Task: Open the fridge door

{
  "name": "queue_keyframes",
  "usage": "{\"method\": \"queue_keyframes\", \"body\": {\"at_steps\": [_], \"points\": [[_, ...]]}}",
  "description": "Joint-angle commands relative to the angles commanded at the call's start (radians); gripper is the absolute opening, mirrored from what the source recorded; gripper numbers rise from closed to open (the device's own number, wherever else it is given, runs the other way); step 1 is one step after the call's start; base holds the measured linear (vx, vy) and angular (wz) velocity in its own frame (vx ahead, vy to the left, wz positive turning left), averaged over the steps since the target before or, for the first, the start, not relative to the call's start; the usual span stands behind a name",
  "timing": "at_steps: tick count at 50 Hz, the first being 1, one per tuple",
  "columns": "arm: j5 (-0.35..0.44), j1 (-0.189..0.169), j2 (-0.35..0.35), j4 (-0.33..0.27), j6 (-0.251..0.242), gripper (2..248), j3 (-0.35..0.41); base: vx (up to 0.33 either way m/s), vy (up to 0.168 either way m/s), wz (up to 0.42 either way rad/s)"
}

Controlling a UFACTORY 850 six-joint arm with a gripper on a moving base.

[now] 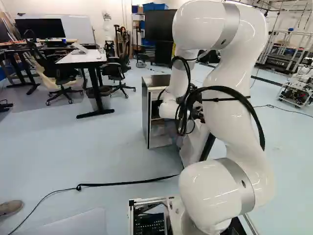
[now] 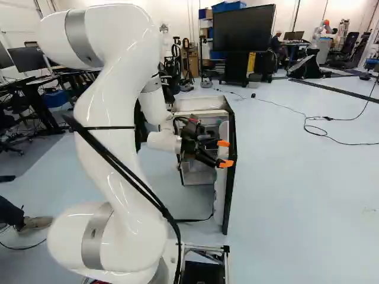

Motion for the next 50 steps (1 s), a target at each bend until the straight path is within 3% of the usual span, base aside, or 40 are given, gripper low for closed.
{"method": "queue_keyframes", "body": {"at_steps": [24, 50], "points": [[0.000, -0.126, -0.056, 0.078, 0.000, 247, -0.119, 0.000, 0.000, 0.000], [0.000, -0.241, -0.137, 0.163, 0.000, 247, -0.297, 0.000, 0.000, 0.000]]}}
